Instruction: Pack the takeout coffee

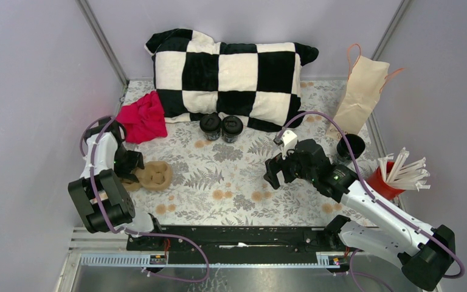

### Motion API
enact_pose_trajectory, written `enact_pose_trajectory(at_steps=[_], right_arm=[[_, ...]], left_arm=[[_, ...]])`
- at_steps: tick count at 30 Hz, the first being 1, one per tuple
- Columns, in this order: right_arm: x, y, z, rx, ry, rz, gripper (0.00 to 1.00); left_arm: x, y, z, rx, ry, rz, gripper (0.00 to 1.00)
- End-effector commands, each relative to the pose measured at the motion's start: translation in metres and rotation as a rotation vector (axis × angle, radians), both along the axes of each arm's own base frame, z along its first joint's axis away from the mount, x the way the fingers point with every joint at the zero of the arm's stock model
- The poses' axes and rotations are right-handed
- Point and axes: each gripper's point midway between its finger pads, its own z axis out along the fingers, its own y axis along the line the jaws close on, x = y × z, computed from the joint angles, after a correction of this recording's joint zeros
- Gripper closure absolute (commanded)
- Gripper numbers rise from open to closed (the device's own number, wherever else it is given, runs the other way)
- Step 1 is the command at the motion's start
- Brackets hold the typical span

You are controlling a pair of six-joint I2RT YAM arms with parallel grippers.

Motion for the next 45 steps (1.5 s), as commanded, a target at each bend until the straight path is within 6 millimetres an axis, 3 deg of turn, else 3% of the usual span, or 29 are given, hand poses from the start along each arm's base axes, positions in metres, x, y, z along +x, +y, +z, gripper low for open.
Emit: enact_pose_trajectory(at_steps=[1,6,19,33,37,45], right_arm=[[0.004,0.004,0.008,0.019,-0.046,0.008,0.0],[0.005,0.005,0.009,0.021,-0.046,0.009,0.0],[0.004,0.005,0.008,0.018,-0.047,0.01,0.0],[0.005,0.005,0.008,0.011,-0.048,0.015,0.0],[0.004,0.005,0.008,0.011,-0.048,0.016,0.0],[0.004,0.006,0.008,0.017,-0.048,0.017,0.0]], left_arm=[[0.008,0.01,0.025,0.055,-0.06,0.028,0.42],[0.005,0.005,0.03,0.043,-0.08,0.043,0.4],[0.007,0.004,0.003,0.022,-0.043,0.069,0.41],[0.003,0.006,-0.009,0.032,-0.016,0.063,0.55],[0.004,0.008,-0.003,0.041,-0.024,0.064,0.61],[0.002,0.009,0.03,0.066,-0.063,0.066,0.66]])
